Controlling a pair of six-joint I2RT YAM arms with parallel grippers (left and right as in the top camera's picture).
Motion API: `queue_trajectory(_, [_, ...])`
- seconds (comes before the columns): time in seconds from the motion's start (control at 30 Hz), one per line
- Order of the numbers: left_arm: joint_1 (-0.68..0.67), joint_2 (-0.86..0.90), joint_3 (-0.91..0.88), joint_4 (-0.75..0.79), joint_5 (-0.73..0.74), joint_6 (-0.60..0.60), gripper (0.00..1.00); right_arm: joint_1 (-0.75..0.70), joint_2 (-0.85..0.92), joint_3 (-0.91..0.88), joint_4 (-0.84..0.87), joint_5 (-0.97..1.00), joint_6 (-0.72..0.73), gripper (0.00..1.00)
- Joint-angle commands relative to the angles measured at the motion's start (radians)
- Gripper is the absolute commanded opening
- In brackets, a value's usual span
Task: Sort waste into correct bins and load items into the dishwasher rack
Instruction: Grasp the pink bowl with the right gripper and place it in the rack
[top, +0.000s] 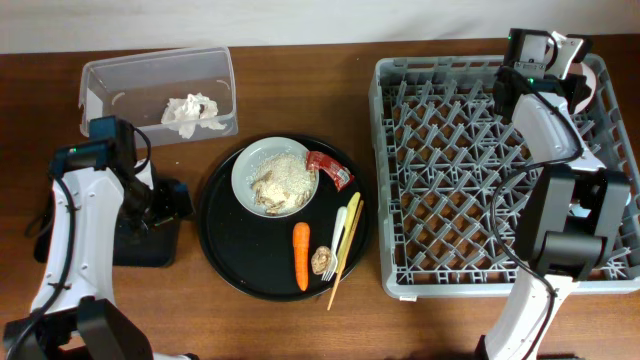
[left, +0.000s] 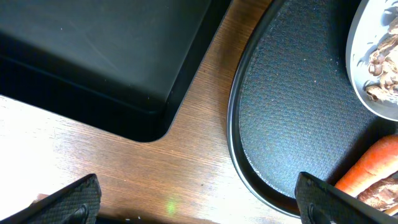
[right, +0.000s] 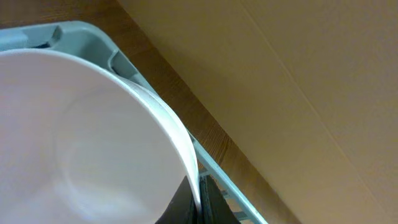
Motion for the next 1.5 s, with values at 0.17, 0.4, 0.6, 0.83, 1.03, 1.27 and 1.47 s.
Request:
queue_trajectory(0.17, [0.006, -0.026, -0.007, -0.002, 0.014, -0.012, 0.99, 0.023, -0.011, -0.005, 0.425, 0.209, -0.598, 0.04])
queue_trajectory(0.4, [0.006, -0.026, -0.007, 0.013, 0.015, -0.013, 0.99, 0.044, -0.011, -0.031, 0.348, 0.044, -0.637, 0.04])
queue_trajectory(0.6, [0.006, -0.026, -0.007, 0.017, 0.015, -0.013, 0.99, 0.058, -0.011, -0.168, 0.478, 0.045, -0.641, 0.04])
queue_trajectory(0.83, [0.006, -0.026, -0.007, 0.026, 0.015, -0.013, 0.99, 0.035, -0.011, -0.168, 0.663, 0.077, -0.811, 0.04])
queue_trajectory(1.03, [0.006, -0.026, -0.007, 0.031, 0.015, -0.013, 0.99, 0.021, -0.010, -0.168, 0.492, 0.058, -0.661, 0.04])
queue_trajectory(1.27, [0.006, -0.026, -0.007, 0.037, 0.018, -0.012, 0.99, 0.167, -0.010, -0.168, 0.433, 0.114, -0.623, 0.72])
queue_trajectory(1.47, [0.006, -0.026, -0.007, 0.041, 0.018, -0.012, 0.99, 0.179, -0.079, -0.168, 0.370, 0.168, -0.444, 0.99])
